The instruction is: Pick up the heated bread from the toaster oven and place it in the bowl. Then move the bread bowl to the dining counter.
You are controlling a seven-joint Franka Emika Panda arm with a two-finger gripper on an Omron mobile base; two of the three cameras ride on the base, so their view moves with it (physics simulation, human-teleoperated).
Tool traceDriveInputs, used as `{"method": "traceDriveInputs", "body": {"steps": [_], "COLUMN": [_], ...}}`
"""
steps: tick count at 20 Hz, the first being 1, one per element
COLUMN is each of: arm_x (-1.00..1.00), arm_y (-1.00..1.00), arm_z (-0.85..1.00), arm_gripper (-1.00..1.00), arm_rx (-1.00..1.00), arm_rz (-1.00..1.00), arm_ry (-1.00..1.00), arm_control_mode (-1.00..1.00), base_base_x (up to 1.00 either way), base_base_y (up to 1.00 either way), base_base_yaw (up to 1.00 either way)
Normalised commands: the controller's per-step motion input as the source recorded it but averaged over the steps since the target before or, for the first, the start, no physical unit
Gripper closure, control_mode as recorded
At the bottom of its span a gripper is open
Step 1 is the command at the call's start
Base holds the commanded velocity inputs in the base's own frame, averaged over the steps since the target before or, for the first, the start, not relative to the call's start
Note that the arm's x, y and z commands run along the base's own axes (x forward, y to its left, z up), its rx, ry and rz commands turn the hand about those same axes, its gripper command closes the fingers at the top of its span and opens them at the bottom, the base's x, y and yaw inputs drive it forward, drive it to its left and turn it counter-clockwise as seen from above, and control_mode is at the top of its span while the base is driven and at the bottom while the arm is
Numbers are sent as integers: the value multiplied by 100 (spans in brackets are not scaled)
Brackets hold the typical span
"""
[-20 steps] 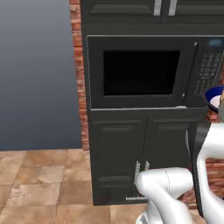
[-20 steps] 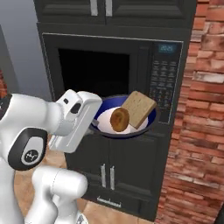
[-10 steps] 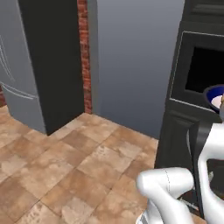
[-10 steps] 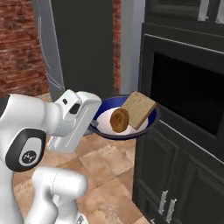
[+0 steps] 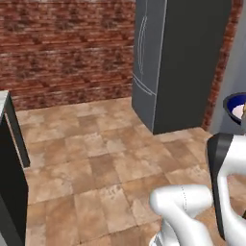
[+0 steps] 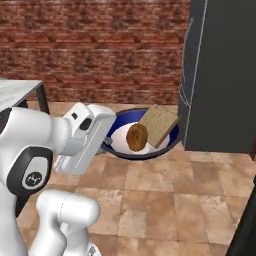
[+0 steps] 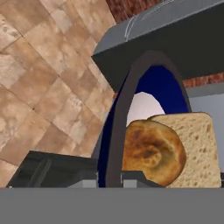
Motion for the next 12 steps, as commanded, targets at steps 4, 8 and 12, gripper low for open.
{"method": "traceDriveInputs", "body": {"steps": [4,8,12], "arm_x": [0,0,0], "arm_y": [0,0,0], "arm_z": [0,0,0], "arm_gripper": [100,100,100], "arm_rx": [0,0,0], "arm_rz": [0,0,0], "arm_ry": [0,0,0], "arm_control_mode": [100,100,100], "base_base_x": [0,0,4], "base_base_y": [0,0,0], "base_base_yaw": [100,100,100]}}
